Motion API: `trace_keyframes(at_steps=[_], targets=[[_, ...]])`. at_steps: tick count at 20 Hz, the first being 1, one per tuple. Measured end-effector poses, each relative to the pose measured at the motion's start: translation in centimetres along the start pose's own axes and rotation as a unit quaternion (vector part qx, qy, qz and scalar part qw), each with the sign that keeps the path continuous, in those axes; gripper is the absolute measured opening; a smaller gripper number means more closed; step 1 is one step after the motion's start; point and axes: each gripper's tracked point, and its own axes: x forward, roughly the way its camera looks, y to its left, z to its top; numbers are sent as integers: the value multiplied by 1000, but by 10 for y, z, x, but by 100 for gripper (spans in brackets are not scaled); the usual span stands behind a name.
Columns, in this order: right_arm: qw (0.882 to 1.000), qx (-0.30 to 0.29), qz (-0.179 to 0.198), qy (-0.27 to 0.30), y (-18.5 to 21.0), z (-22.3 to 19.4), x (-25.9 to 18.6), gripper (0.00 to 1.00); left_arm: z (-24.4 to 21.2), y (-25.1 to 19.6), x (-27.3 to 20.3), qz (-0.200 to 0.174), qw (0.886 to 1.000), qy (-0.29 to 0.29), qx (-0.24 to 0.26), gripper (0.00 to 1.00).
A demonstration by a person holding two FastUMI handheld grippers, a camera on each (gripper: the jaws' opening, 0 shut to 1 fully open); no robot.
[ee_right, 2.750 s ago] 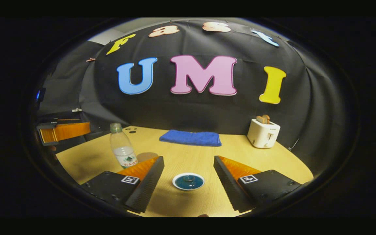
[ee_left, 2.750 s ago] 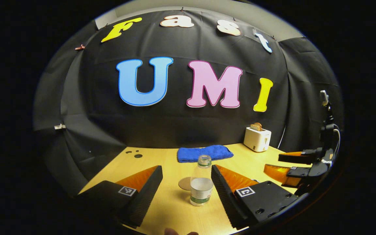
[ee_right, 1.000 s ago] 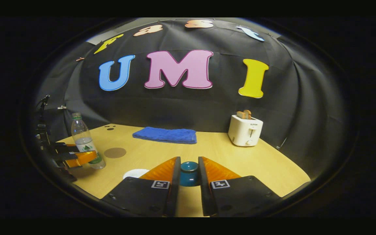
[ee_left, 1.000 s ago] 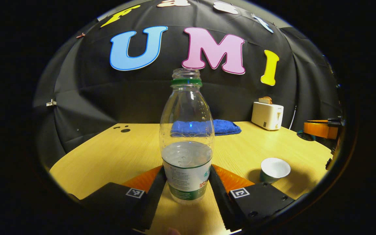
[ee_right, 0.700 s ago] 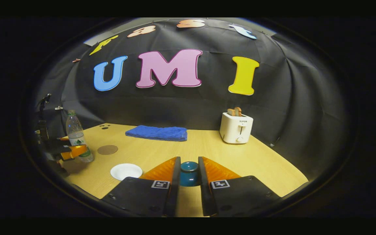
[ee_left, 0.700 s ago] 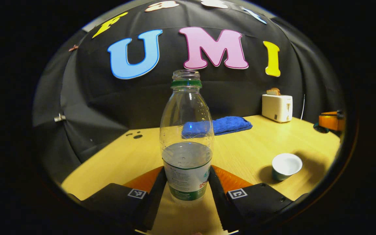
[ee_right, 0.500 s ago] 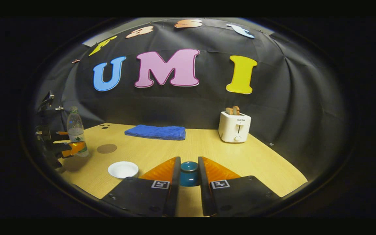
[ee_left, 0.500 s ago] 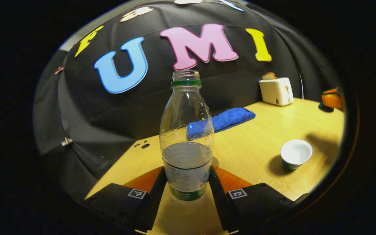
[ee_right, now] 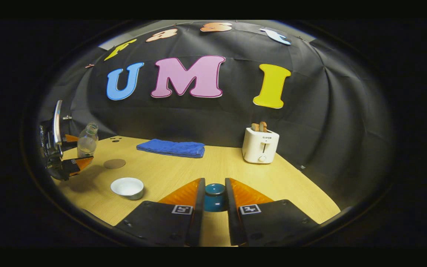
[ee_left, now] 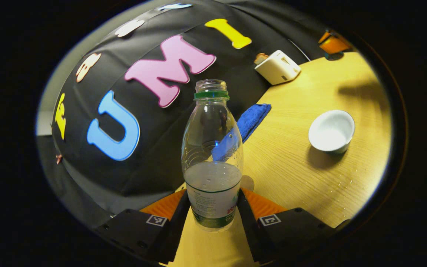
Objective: Open the teacup lid with one hand, grasp the water bottle and pour water into the teacup with the other hand; after pouring, place the water bottle on the coaster and then close the teacup lid.
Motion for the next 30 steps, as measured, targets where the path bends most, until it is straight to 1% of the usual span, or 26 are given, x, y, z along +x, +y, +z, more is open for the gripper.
trace_keyframes(at_steps=[1, 2, 3, 4, 5, 6, 7, 8, 9, 14, 15, 16, 17, 18, 23, 25, 30], targets=[[1000, -2, -1, 1, -2, 0, -1, 26, 1, -1, -1, 2, 1000, -3, 29, 75], [1000, -4, -2, 0, -3, 0, -1, 26, 2, -2, -1, 6, 998, -6, 59, 75], [1000, -5, -2, -1, -5, 0, -2, 36, 5, -5, 1, 9, 996, -7, 86, 75], [1000, -7, -2, -1, -5, 0, -2, 31, 5, -7, 0, 9, 994, -10, 108, 75], [1000, -8, 0, -1, -5, 0, -3, 31, 6, -9, -1, 10, 992, -12, 126, 75], [1000, -10, 0, -2, -6, 0, -2, 36, 6, -11, 0, 10, 990, -12, 142, 75], [1000, -11, 1, -2, -6, 0, -3, 36, 5, -11, 0, 10, 988, -12, 156, 75], [1000, -12, 1, -2, -6, 0, -3, 26, 4, -11, 1, 12, 985, -10, 172, 75], [1000, -13, 2, -3, -7, 0, -4, 31, 4, -11, 0, 16, 982, -9, 189, 75], [1000, -23, 0, -3, -10, -1, -4, 31, 4, -12, 6, 20, 963, -16, 269, 75], [1000, -23, -1, -4, -11, -2, -5, 28, 5, -12, 8, 22, 958, -19, 285, 75], [1000, -23, -2, -5, -12, -2, -5, 31, 5, -12, 9, 24, 953, -21, 301, 75], [1000, -23, -3, -5, -13, -2, -5, 31, 4, -11, 10, 25, 949, -21, 315, 75], [1000, -22, -3, -5, -13, -2, -6, 26, 3, -11, 12, 26, 945, -20, 324, 75], [1000, -30, -3, -6, -15, -2, -8, 36, 3, -4, 16, 34, 934, -26, 356, 75], [1000, -30, -2, -6, -16, -2, -9, 26, 4, -4, 18, 34, 929, -30, 367, 75], [999, -38, -2, -7, -16, -2, -11, 26, 3, -3, 23, 38, 918, -36, 392, 75]])
